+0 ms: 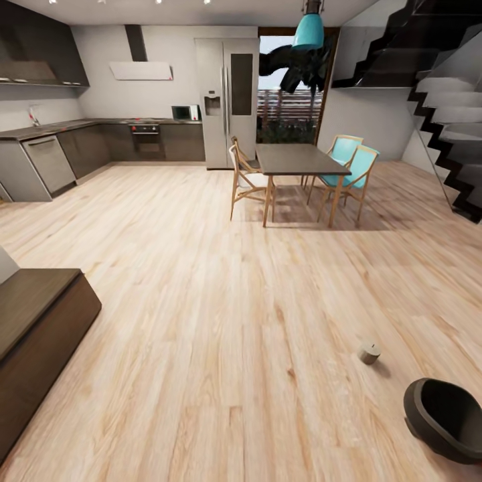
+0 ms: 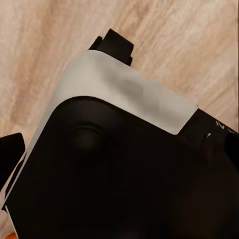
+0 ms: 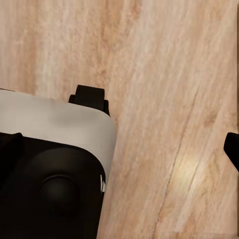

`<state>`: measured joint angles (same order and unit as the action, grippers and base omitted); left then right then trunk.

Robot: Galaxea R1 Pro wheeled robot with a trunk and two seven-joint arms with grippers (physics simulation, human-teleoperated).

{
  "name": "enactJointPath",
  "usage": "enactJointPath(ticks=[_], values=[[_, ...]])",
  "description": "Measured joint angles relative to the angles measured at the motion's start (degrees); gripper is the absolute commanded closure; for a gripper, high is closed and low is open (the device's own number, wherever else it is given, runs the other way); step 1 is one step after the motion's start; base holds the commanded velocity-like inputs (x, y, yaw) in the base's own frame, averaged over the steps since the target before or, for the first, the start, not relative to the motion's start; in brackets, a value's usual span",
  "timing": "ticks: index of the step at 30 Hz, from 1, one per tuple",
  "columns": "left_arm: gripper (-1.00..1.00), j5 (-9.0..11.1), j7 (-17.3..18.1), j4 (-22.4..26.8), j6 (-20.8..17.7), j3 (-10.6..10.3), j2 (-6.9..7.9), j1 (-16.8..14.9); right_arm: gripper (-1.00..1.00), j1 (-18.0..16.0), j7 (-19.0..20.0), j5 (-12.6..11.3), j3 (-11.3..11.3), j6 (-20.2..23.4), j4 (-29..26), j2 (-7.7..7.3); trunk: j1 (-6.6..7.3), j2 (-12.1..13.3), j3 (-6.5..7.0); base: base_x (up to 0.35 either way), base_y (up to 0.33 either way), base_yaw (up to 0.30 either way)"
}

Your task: Place each of the two pumpkins and all three candles from the living room inside a cabinet in the living room (use any cabinet), then make sure every cabinet is closed, and position the cauldron so it is next to a table in the living room.

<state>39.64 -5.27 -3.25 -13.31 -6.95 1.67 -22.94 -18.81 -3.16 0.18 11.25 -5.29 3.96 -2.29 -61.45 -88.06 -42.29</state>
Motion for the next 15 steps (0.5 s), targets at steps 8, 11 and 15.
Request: enactJointPath(ticks=[8, 11, 15], values=[[-1.0, 0.0, 0.0, 0.0, 0.0, 0.0, 0.08, 0.0, -1.0, 0.0, 0.0, 0.0, 0.0, -0.1, 0.0, 0.0, 0.0, 0.0, 0.0, 0.328, 0.0, 0.0], [-1.0, 0.0, 0.0, 0.0, 0.0, 0.0, 0.09, 0.0, -1.0, 0.0, 0.0, 0.0, 0.0, 0.0, 0.0, 0.0, 0.0, 0.0, 0.0, 0.328, 0.0, 0.0], [-1.0, 0.0, 0.0, 0.0, 0.0, 0.0, 0.09, 0.0, -1.0, 0.0, 0.0, 0.0, 0.0, 0.0, 0.0, 0.0, 0.0, 0.0, 0.0, 0.328, 0.0, 0.0]])
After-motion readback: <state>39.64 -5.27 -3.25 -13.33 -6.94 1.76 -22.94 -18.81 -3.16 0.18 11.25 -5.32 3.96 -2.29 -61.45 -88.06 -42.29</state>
